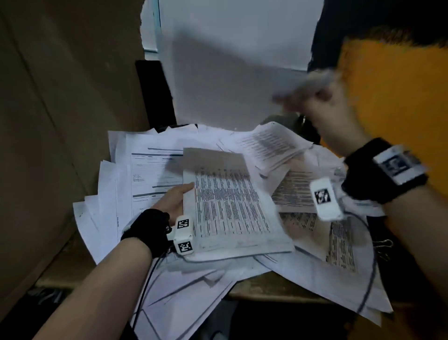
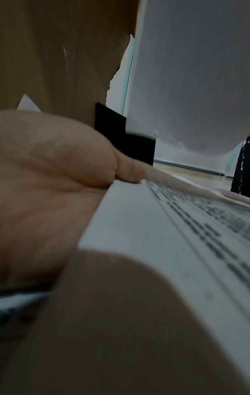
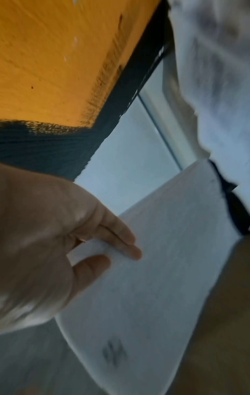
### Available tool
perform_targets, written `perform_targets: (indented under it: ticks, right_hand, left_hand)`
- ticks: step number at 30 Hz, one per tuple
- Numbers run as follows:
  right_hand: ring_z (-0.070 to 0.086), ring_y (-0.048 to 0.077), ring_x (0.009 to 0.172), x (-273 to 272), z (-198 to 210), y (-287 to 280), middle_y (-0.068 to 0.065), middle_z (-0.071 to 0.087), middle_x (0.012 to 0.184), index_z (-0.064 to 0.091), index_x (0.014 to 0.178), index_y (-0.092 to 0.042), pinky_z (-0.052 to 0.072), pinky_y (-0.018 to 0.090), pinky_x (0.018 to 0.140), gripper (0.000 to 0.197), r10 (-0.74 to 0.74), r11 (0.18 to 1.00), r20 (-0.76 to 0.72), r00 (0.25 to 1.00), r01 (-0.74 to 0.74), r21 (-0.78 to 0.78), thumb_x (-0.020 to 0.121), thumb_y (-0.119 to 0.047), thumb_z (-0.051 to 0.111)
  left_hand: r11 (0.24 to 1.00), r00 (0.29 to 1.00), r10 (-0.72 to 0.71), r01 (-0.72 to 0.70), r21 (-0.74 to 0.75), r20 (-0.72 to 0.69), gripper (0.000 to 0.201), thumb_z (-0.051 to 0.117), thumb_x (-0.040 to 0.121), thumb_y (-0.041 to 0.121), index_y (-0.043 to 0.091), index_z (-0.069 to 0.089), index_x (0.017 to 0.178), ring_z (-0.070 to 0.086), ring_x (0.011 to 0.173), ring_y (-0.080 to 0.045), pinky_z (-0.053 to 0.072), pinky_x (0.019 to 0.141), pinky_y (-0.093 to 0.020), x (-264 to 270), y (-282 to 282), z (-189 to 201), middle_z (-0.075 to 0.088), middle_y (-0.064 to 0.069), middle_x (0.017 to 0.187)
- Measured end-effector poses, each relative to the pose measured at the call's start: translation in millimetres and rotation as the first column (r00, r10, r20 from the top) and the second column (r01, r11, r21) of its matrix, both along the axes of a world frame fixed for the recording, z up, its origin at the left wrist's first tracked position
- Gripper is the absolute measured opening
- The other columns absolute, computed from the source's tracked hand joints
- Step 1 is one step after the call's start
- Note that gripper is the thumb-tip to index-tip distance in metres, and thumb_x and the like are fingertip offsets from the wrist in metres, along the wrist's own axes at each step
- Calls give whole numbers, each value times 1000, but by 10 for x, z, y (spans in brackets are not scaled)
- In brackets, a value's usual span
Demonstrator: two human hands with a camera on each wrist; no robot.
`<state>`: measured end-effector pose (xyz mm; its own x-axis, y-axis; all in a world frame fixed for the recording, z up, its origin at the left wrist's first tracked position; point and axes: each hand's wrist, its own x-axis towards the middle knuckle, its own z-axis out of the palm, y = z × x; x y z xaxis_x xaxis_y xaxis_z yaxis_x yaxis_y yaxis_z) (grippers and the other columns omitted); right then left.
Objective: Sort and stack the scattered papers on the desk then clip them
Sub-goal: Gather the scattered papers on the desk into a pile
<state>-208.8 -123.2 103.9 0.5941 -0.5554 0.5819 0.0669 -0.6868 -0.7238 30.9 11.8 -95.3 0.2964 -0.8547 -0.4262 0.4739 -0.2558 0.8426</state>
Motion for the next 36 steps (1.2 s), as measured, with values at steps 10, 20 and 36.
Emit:
perform_targets:
  ticks: [10,20,36]
  right_hand:
    - [67,9,97,-318,-1220,-154,-9,72,100,70,82,-26,50,40,86,11,295,954,-785,545,-122,274,80,-17,64]
    - [68,23,99,-433,-1253,-196,9,70,113,62,121,-10,52,37,94,42,247,586,-390,887,184,789,89,-37,63]
    - [62,9,116,-25,-217,297,-2,66,126,57,129,-18,49,25,99,51,142,947,-126,982,-97,306,82,-29,73]
  left_hand:
    - [991,995,60,-69,-112,-81,38,44,99,38,10,59,120,70,87,-24,59,77,-41,-74,-32,70,66,-14,112]
    - [954,999,29,-16,-300,36,40,39,88,-13,13,61,109,69,78,-26,59,67,-36,-350,48,365,72,-12,91]
    - [768,725,448,-13,-641,523,34,65,87,25,27,53,119,58,107,0,42,99,-24,-454,238,1526,62,10,116]
